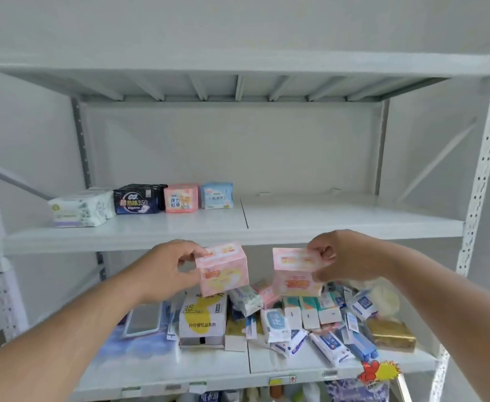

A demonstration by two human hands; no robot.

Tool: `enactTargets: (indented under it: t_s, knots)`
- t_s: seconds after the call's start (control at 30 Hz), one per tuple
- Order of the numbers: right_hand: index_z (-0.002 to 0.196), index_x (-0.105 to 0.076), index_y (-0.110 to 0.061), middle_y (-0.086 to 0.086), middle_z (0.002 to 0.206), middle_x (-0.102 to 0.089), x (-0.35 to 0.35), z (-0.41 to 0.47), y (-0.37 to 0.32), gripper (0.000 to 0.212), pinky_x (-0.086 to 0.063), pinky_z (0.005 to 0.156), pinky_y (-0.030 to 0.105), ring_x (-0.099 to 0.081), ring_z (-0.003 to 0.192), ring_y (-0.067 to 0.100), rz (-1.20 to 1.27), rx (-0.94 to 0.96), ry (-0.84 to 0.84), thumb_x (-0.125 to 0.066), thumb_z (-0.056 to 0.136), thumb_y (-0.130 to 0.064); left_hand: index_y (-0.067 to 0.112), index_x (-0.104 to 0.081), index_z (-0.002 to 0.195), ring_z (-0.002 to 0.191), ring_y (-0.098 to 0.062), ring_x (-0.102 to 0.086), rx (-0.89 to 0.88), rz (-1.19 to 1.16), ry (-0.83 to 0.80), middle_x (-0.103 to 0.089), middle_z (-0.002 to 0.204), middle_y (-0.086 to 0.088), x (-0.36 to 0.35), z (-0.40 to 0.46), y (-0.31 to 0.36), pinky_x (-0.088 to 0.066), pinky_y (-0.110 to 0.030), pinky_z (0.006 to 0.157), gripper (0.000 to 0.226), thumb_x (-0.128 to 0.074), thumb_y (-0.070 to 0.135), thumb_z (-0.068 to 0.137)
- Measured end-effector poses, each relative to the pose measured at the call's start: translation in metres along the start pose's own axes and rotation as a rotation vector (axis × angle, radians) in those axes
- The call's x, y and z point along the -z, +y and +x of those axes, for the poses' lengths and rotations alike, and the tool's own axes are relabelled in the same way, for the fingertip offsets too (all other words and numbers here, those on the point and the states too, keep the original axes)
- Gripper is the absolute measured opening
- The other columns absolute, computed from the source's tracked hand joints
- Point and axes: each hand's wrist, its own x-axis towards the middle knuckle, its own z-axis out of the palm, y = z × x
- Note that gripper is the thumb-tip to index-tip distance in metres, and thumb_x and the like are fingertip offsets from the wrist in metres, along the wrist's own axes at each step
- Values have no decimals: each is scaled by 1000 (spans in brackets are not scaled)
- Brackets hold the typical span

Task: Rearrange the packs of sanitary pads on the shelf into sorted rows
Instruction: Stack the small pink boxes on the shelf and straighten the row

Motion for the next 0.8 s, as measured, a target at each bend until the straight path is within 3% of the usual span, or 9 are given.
enactTargets:
  t_s: [0.1, 0.23, 0.33, 0.4, 0.5, 0.8]
  knots:
    - [121, -60, -37, -18, 111, -65, 18, 13, -12, 53, -53, 94, 33, -63, 102, 7, 8, 17, 37, -77, 72, -46, 43, -66, 107, 110, 6, -57, -19, 10, 30, -62, 115, 24, 24, 14, 2, -45, -29, 104, 30, -76, 33, 80]
    - [117, -62, -36, -19, 105, -66, 39, 37, -12, 49, -53, 92, 34, -65, 98, 8, 14, 17, 65, -79, 72, -43, 44, -63, 105, 108, 8, -56, -60, 12, 57, -61, 115, 23, 44, 43, 12, -44, -23, 103, 30, -74, 26, 83]
    - [121, -62, -32, -18, 106, -66, 51, 58, -3, 53, -53, 93, 34, -65, 97, 9, 17, 20, 73, -79, 72, -43, 40, -64, 101, 99, 10, -59, -82, 11, 89, -63, 108, 21, 51, 73, 23, -45, -16, 96, 29, -72, 19, 83]
    - [122, -62, -31, -18, 105, -66, 57, 76, 6, 54, -52, 93, 34, -65, 97, 10, 28, 28, 88, -80, 73, -42, 33, -65, 101, 93, 2, -61, -86, 42, 118, -64, 104, 14, 53, 96, 29, -47, -16, 88, 26, -72, 16, 82]
    - [119, -63, -30, -18, 101, -65, 65, 104, 22, 50, -52, 92, 32, -64, 97, 9, 40, 44, 124, -81, 73, -38, 28, -66, 101, 90, -15, -64, -74, 36, 124, -65, 108, 5, 51, 137, 35, -52, -28, 84, 27, -73, 21, 76]
    - [116, -62, -37, -21, 99, -62, 87, 193, 74, 49, -56, 79, 28, -63, 91, 3, 66, 66, 146, -80, 71, -45, 30, -65, 97, 91, -19, -66, -23, 36, 146, -66, 97, 2, 33, 252, 49, -57, -44, 85, 27, -74, 26, 72]
